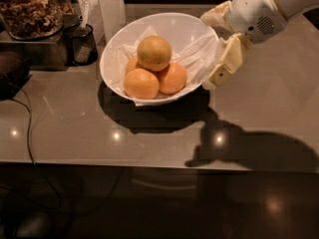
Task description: Pick orange from white bowl
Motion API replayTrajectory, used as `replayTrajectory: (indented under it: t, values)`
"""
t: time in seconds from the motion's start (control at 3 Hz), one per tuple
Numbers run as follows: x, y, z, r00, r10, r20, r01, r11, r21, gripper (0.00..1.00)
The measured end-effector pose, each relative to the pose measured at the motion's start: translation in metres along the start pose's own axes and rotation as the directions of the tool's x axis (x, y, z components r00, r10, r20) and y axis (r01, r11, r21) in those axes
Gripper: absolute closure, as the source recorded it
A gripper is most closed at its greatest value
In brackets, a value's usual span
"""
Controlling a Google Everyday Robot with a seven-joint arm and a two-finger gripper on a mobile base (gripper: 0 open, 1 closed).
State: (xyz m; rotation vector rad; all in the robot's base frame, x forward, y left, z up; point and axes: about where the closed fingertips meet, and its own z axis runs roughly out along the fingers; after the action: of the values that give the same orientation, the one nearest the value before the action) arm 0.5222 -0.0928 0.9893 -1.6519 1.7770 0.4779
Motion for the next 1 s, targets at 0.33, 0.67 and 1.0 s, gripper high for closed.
replayTrajectory:
  t: [0.33, 0.67, 1.0]
  values:
    - [-0.0134, -0.0116, 0.0255, 0.993, 0.038, 0.108, -0.031, 0.9975, -0.063, 0.0]
    - [-0.0131, -0.0119, 0.0275, 0.993, 0.042, 0.114, -0.034, 0.997, -0.07, 0.0]
    - [-0.0132, -0.0148, 0.035, 0.987, 0.06, 0.15, -0.049, 0.9958, -0.077, 0.0]
